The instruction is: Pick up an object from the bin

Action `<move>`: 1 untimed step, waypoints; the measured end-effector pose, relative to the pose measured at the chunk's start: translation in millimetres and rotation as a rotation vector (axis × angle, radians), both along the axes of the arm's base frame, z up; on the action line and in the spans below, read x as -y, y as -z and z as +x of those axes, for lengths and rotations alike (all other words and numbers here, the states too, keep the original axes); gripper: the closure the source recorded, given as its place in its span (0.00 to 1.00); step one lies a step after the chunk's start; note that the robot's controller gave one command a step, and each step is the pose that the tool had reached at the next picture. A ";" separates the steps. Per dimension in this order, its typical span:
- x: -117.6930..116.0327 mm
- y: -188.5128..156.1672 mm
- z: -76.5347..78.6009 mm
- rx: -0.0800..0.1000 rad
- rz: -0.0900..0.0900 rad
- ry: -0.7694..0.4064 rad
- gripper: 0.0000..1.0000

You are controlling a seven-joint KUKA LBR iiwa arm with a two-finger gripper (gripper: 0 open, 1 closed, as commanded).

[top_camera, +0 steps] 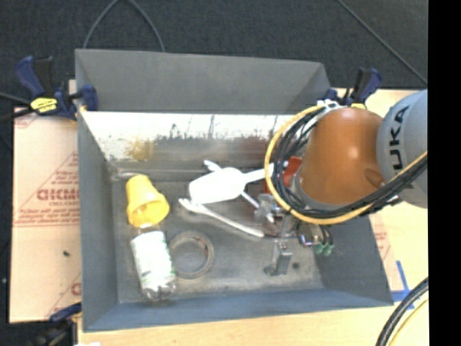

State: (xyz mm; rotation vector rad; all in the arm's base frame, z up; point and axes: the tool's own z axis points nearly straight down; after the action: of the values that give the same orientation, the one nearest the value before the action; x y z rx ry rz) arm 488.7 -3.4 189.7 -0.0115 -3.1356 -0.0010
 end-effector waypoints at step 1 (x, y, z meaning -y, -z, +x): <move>0.1 -4.4 1.6 0.009 0.000 0.000 0.00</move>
Offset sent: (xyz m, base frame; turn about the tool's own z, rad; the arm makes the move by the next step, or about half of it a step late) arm 0.0035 0.0676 -0.1197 -0.6399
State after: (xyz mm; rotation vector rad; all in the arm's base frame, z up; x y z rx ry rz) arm 490.3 -3.5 194.2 -0.0117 -3.1443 -0.0010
